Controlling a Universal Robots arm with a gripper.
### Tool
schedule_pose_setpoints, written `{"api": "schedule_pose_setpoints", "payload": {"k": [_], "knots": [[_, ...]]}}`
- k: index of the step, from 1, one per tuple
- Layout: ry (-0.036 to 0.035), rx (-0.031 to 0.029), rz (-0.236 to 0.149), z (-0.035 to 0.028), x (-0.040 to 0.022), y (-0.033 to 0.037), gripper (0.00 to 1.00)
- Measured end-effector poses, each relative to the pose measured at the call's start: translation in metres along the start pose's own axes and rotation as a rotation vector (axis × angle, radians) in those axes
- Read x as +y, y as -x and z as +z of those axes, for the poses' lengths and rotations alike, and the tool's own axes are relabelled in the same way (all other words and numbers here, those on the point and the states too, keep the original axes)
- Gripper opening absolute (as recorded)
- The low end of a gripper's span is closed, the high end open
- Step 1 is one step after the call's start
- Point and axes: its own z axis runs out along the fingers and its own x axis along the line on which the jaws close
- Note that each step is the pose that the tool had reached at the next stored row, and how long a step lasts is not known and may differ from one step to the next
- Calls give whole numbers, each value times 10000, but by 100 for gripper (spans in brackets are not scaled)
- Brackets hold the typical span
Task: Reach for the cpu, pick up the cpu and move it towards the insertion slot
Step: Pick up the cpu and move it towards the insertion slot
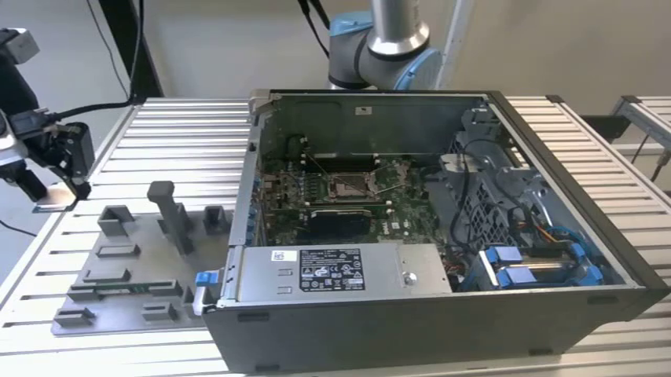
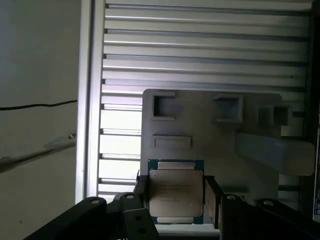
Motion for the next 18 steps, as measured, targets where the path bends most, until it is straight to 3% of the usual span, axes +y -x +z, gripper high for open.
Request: {"api": "schedule_pose_setpoints", "payload": {"k": [18], "knots": [[0,-1,-1,-440,31,3,0]]}}
